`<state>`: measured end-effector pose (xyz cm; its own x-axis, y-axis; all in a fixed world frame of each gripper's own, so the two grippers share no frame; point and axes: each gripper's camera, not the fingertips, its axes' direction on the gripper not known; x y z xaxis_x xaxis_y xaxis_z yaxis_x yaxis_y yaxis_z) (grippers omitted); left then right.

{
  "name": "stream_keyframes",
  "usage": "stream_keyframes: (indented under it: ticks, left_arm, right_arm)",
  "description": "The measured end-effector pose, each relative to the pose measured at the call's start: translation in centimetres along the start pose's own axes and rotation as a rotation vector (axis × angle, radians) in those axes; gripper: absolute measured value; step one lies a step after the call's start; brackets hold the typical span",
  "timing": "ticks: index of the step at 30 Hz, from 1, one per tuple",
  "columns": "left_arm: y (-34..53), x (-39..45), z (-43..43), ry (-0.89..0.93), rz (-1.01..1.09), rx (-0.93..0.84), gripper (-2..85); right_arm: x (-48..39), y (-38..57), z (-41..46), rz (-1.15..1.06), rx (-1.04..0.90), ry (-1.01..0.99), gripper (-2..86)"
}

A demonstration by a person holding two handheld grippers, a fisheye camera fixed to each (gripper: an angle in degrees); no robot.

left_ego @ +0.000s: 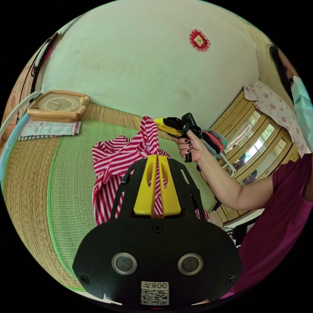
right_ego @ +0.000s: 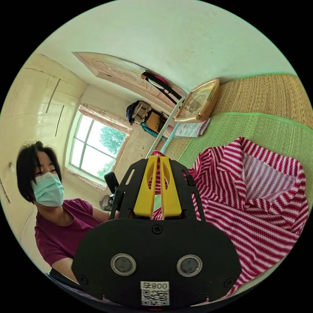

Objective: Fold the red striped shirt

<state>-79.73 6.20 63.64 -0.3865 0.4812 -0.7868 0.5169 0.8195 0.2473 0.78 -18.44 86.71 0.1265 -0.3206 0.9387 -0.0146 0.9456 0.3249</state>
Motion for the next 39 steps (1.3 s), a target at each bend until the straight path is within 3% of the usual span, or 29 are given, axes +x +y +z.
stream_keyframes:
  ticks: [5, 11, 25, 31, 39]
  left_arm:
    - [2.2, 2.5, 6.2, 0.036, 0.034, -0.087, 3.1]
    - [2.7, 0.9, 8.7, -0.023, -0.045, -0.026, 8.1]
    - [1.4, -2.6, 18.3, -0.016, -0.075, -0.065, 1.5]
    - [2.2, -3.8, 20.5, 0.07, -0.065, -0.093, 3.2]
    - [2.9, -7.1, 24.4, 0.03, -0.125, -0.117, 8.1]
  right_arm:
    - [0.3, 0.8, -3.6, -0.02, -0.027, -0.072, 0.8]
    - [-1.8, 0.7, -5.2, -0.077, -0.09, -0.082, 0.8]
    - [-4.4, 0.2, -9.5, -0.066, -0.101, -0.035, 0.9]
    - [-4.1, 1.6, -11.9, -0.026, -0.072, -0.034, 0.9]
    - [-4.7, 2.8, -11.6, 0.0, -0.086, -0.059, 1.1]
